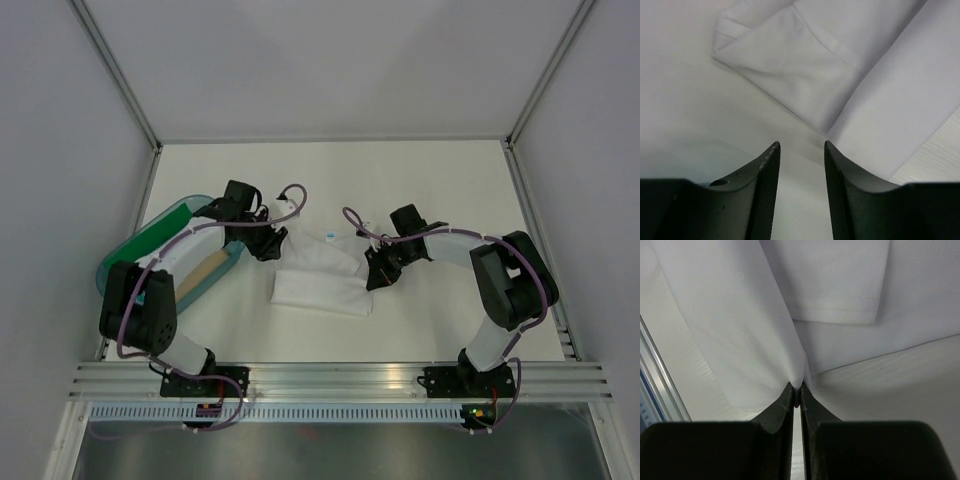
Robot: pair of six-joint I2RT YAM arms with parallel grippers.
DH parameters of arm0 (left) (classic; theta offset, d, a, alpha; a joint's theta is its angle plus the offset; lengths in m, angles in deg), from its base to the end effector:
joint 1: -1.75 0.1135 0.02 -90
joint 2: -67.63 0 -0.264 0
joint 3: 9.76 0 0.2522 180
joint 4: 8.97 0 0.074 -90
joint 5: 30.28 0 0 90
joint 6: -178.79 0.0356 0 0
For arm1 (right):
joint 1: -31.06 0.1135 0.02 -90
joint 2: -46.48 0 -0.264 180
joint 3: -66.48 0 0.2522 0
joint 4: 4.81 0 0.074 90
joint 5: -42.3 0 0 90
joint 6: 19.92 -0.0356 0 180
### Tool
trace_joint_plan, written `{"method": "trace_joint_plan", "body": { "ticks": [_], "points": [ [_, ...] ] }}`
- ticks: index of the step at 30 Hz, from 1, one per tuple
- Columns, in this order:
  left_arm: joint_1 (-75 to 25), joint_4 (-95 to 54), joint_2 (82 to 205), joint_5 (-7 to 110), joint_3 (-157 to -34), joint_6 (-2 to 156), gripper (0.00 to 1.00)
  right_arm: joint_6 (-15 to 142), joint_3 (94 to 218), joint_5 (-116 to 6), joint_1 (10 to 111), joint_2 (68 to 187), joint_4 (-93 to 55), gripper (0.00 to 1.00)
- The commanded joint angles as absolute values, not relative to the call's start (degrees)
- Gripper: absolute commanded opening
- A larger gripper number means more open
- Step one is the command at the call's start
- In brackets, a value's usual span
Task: Roll the t-shirts
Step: Roll the tshirt
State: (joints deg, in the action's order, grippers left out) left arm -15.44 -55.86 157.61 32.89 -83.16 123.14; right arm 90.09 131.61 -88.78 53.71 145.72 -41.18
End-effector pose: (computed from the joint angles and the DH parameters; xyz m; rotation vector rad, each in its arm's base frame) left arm 0.2903 -0.1066 0.2109 1.2484 2.2533 -0.5161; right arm 0.2724 0.1390 0.1376 -1.1231 2.4066 1.0033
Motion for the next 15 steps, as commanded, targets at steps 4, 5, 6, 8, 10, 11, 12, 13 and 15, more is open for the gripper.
{"method": "trace_joint_plan", "body": {
  "ticks": [4,5,6,8,10,11,12,13,15],
  "points": [
    [-23.5,-44.8,140.4,40.3,-68.7,137.8,0.51,87.9,133.0,-86.1,53.5,145.5,-38.9,0.13],
    [-25.0,-43.8,139.0,42.6,-64.2,139.2,0.53,87.9,133.0,-86.1,53.6,145.5,-39.0,0.13],
    [-26.7,-41.0,137.3,44.2,-62.0,140.7,0.54,87.9,133.1,-86.2,53.5,145.5,-38.9,0.14],
    [-30.3,-39.1,133.4,46.8,-56.3,144.9,0.57,87.8,133.1,-86.3,53.5,145.6,-38.9,0.14],
    [-31.7,-36.7,131.5,46.8,-53.4,148.4,0.68,87.8,133.1,-86.3,53.5,145.6,-38.9,0.14],
    [-32.2,-36.0,130.2,46.7,-51.2,149.3,0.69,87.8,133.1,-86.3,53.5,145.6,-39.0,0.14],
    [-32.6,-35.5,129.9,47.2,-50.4,150.0,0.70,87.8,133.1,-86.4,53.5,145.7,-39.0,0.14],
    [-33.8,-34.7,129.8,48.2,-49.4,150.4,0.71,87.9,133.1,-86.3,53.5,145.6,-39.0,0.14],
    [-34.6,-34.4,130.1,49.2,-48.8,149.2,0.71,88.1,133.1,-86.4,53.5,145.6,-39.0,0.14]
  ]
}}
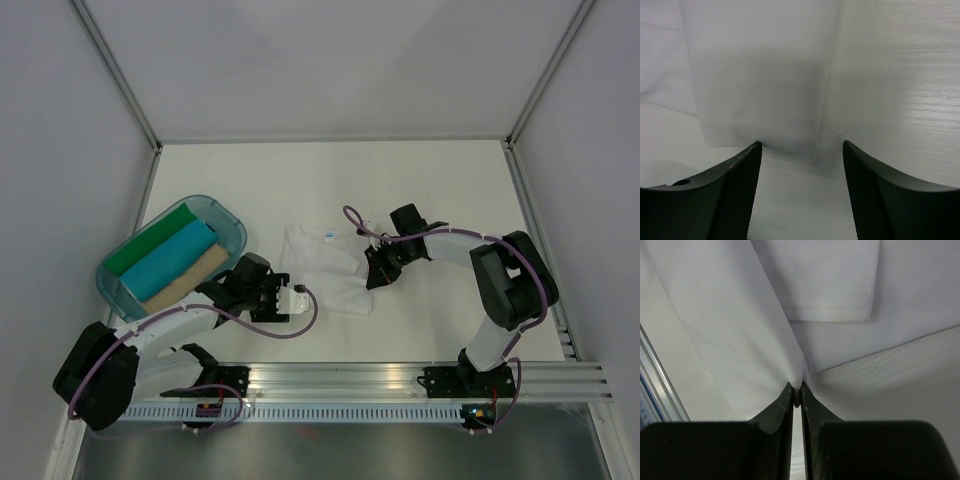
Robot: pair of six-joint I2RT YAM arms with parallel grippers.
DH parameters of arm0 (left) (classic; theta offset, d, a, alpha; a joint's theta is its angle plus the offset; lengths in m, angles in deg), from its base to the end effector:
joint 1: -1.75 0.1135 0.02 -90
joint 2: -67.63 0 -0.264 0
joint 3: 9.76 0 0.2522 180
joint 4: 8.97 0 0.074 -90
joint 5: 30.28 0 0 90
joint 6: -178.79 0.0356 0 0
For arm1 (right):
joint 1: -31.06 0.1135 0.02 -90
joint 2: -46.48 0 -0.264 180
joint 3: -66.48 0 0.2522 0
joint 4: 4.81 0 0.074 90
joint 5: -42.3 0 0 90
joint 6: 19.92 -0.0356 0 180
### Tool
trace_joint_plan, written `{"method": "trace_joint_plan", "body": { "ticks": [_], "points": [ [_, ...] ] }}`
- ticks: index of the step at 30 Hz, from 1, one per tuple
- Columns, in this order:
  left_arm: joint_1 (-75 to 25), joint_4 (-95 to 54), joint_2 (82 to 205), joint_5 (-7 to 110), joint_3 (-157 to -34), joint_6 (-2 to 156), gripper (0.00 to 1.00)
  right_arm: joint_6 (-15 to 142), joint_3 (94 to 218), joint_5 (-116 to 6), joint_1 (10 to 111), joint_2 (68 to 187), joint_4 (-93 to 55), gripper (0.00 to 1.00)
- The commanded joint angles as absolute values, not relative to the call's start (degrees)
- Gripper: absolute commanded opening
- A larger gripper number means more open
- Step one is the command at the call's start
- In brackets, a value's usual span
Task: Roll the t-shirts
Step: Roll the tshirt
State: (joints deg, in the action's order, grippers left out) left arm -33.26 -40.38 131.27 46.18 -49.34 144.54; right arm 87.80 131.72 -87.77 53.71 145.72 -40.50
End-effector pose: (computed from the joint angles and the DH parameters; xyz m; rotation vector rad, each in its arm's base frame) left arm 0.1546 -0.1185 0.1578 1.8476 1.6934 -0.1523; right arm 0.2741 0.1392 0.1381 -1.0790 2.4324 0.9879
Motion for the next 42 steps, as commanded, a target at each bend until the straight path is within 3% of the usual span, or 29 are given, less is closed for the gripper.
{"method": "trace_joint_plan", "body": {
  "ticks": [1,8,10,11,14,18,25,27,28,32,42],
  "points": [
    [-35.1,-33.9,130.2,49.7,-48.5,149.0,0.71,88.1,133.0,-86.4,53.5,145.7,-39.0,0.14],
    [-35.4,-30.9,132.1,49.8,-46.1,150.5,0.68,88.9,133.1,-86.1,53.5,146.2,-39.5,0.18],
    [-35.4,-31.0,134.2,50.1,-45.9,150.5,0.61,89.2,133.3,-85.0,53.5,146.0,-39.7,0.25],
    [-35.4,-31.1,134.7,50.0,-46.0,150.1,0.51,89.3,133.5,-84.4,53.5,145.9,-40.3,0.29],
    [-35.4,-31.2,136.5,50.1,-46.0,150.1,0.35,90.6,134.4,-81.9,53.5,144.5,-41.5,0.41],
    [-35.4,-31.5,138.1,49.5,-46.7,149.8,0.03,92.8,135.4,-77.8,53.5,139.8,-43.1,0.47],
    [-35.3,-36.4,139.4,47.1,-52.3,142.0,0.02,100.2,129.2,-67.4,55.7,126.0,-41.0,0.53],
    [-35.2,-38.1,139.2,45.9,-53.9,140.1,0.02,105.5,124.9,-61.0,62.2,119.6,-37.6,0.57],
    [-35.2,-38.4,139.0,45.3,-54.3,139.6,0.02,106.2,121.1,-59.7,65.0,117.9,-34.9,0.65],
    [-34.6,-39.4,139.2,44.5,-55.9,136.6,0.02,104.9,116.3,-57.3,75.5,111.0,-31.5,0.68],
    [-33.7,-42.2,139.8,42.0,-58.6,134.7,0.02,102.3,112.1,-48.1,85.8,117.9,-27.9,0.69]
  ]
}}
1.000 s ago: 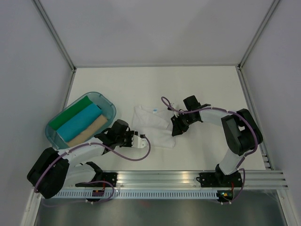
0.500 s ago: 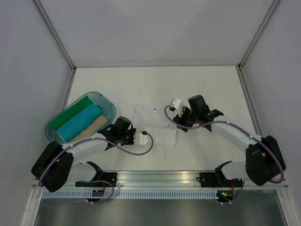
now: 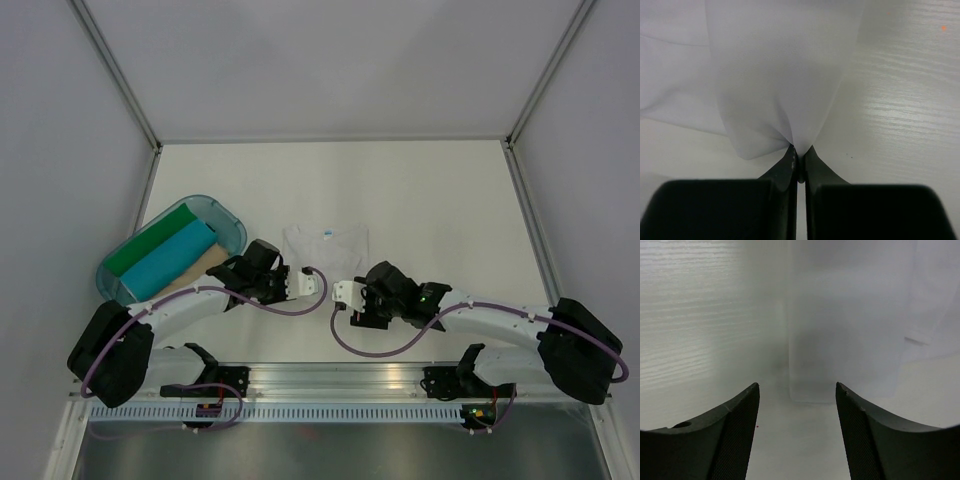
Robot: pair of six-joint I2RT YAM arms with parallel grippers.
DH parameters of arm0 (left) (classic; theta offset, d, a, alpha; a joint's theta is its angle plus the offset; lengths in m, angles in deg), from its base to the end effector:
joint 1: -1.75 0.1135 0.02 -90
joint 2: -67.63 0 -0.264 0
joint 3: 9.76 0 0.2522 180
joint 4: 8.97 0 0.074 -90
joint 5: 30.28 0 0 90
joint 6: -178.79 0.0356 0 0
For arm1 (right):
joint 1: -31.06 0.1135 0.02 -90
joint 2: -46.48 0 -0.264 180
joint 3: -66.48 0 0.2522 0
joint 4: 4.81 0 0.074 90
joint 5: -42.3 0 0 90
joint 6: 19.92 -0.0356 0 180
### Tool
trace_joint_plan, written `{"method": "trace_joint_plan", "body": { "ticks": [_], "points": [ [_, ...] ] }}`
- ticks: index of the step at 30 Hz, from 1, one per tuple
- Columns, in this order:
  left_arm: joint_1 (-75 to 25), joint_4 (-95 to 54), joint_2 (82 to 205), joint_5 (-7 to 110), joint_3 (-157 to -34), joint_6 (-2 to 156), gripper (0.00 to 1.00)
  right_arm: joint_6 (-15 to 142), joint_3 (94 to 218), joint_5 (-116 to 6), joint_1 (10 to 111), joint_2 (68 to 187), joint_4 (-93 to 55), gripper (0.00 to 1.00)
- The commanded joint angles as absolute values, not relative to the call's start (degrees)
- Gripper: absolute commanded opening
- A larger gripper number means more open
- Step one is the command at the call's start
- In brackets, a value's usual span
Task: Roll the t-shirts
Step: Roll the tshirt
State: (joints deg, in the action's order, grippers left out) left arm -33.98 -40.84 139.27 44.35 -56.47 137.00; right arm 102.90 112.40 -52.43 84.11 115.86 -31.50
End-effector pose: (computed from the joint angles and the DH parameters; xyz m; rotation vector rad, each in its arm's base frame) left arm 0.1770 -0.1390 0.1671 1.7654 1.8107 -0.2571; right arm 0.1350 0.1844 0.1761 -1.7018 1.7751 0.2565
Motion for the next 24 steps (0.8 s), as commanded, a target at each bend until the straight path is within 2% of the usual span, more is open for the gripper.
{"method": "trace_joint_plan", "body": {
  "ticks": [1,8,11,12,13,14,16,20,24],
  "points": [
    [-33.7,-42.3,139.7,42.0,-58.6,134.9,0.02,102.1,111.9,-46.4,86.3,118.6,-26.9,0.69],
    [-33.5,-43.9,138.7,42.0,-58.4,134.6,0.02,98.7,111.6,-39.3,87.4,125.5,-23.4,0.65],
    [-33.0,-44.6,138.4,40.4,-58.5,134.5,0.02,97.6,111.1,-39.6,87.2,127.3,-23.8,0.45],
    [-32.8,-45.6,138.4,39.9,-58.7,134.4,0.02,97.3,111.2,-40.2,87.0,127.6,-24.0,0.30],
    [-32.5,-46.1,138.4,39.3,-58.9,134.3,0.02,97.3,111.3,-41.0,86.3,127.9,-24.8,0.22],
    [-32.4,-47.6,138.6,38.3,-59.7,134.3,0.02,97.5,112.0,-42.1,86.1,127.8,-25.4,0.10],
    [-32.1,-49.6,138.8,37.1,-60.6,134.4,0.02,98.0,113.4,-43.6,85.6,126.6,-28.7,0.00],
    [-30.3,-57.3,138.6,32.5,-64.7,135.2,0.02,99.8,118.4,-52.2,84.2,122.3,-38.5,0.00],
    [-29.2,-69.6,137.7,26.5,-68.7,139.6,0.02,104.7,124.2,-66.1,83.0,118.6,-51.4,0.00]
  ]
}}
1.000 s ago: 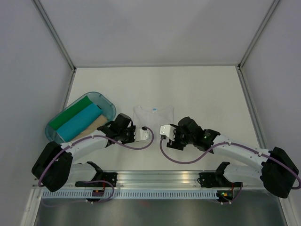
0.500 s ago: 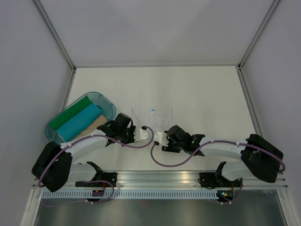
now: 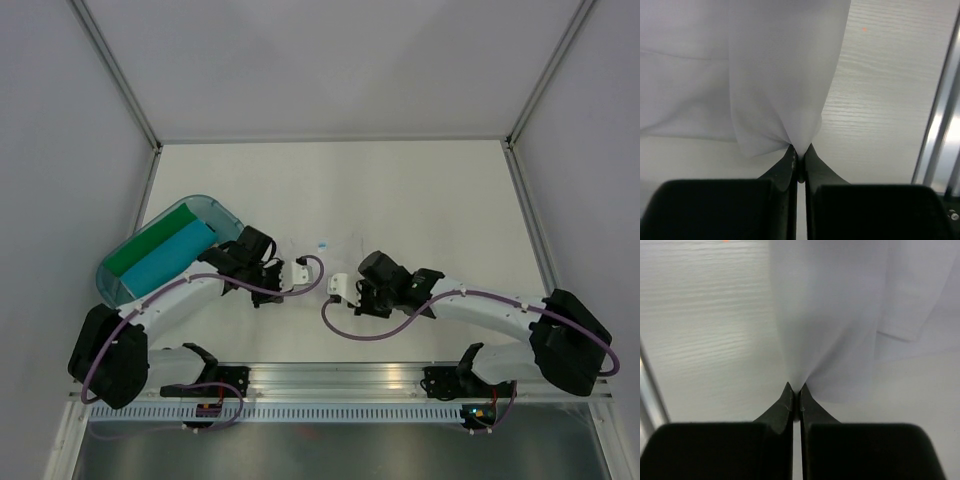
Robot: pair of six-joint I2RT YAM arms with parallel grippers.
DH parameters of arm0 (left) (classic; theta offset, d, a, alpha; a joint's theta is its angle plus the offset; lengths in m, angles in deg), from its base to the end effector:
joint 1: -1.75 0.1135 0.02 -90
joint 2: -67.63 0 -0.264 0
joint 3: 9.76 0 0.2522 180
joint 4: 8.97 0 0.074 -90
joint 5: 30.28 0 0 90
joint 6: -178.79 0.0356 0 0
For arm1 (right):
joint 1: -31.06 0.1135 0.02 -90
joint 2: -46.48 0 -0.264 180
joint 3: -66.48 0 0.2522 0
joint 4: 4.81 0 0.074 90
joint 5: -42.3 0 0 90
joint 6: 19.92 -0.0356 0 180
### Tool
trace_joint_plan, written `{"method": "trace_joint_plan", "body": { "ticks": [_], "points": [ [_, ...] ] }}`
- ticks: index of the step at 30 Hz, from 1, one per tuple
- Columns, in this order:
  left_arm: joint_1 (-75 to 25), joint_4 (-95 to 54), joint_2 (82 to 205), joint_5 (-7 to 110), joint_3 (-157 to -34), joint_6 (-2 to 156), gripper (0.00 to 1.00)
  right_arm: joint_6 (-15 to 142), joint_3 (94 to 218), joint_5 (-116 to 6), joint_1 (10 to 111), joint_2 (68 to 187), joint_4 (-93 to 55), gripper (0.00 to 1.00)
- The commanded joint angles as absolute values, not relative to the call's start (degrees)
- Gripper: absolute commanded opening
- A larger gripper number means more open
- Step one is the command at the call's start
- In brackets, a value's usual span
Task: Roll the t-shirts
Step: Roll the tshirt
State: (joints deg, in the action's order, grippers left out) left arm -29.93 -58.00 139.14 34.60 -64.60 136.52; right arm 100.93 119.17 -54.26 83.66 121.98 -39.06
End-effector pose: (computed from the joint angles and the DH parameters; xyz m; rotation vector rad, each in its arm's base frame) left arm 0.1806 -0.1292 0.1947 1.7711 1.9361 -0.4994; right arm 0.1461 0.1978 0.1795 -1.7519 1.8989 0.2895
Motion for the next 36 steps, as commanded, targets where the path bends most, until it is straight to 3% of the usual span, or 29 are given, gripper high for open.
{"method": "trace_joint_plan", "body": {
  "ticks": [1,7,13,20,26,28,29,31,33,36],
  "points": [
    [-29.1,-72.3,137.7,25.2,-69.4,141.8,0.02,107.5,124.9,-71.4,82.7,117.9,-56.6,0.00],
    [-26.1,-91.5,143.7,13.4,-77.2,147.0,0.02,115.7,130.0,-82.0,80.4,120.0,-69.8,0.00],
    [-17.0,-89.0,153.1,12.9,-82.4,144.6,0.03,114.2,133.2,-87.7,68.1,127.8,-62.9,0.00],
    [-14.1,-84.3,162.3,18.5,-82.0,142.0,0.04,108.7,134.8,-90.2,62.7,138.1,-55.8,0.00],
    [-12.8,-81.6,164.3,18.9,-82.6,140.5,0.04,106.6,136.1,-94.1,60.2,139.2,-55.5,0.01],
    [-12.8,-81.4,164.7,18.9,-82.3,140.6,0.04,104.1,135.6,-94.5,60.1,138.7,-54.2,0.09],
    [-12.8,-81.4,164.9,19.1,-82.4,140.5,0.05,102.9,135.2,-94.5,60.1,138.7,-53.4,0.25],
    [-12.8,-81.4,165.4,19.1,-82.4,140.7,0.05,101.5,135.1,-94.0,60.1,138.7,-52.5,0.33],
    [-12.8,-81.1,165.3,18.9,-82.4,141.2,0.05,99.4,134.4,-92.3,60.1,138.2,-51.5,0.50],
    [-12.8,-80.9,165.3,19.6,-82.5,141.6,0.06,96.2,132.3,-90.0,60.1,137.0,-47.5,0.60]
  ]
}}
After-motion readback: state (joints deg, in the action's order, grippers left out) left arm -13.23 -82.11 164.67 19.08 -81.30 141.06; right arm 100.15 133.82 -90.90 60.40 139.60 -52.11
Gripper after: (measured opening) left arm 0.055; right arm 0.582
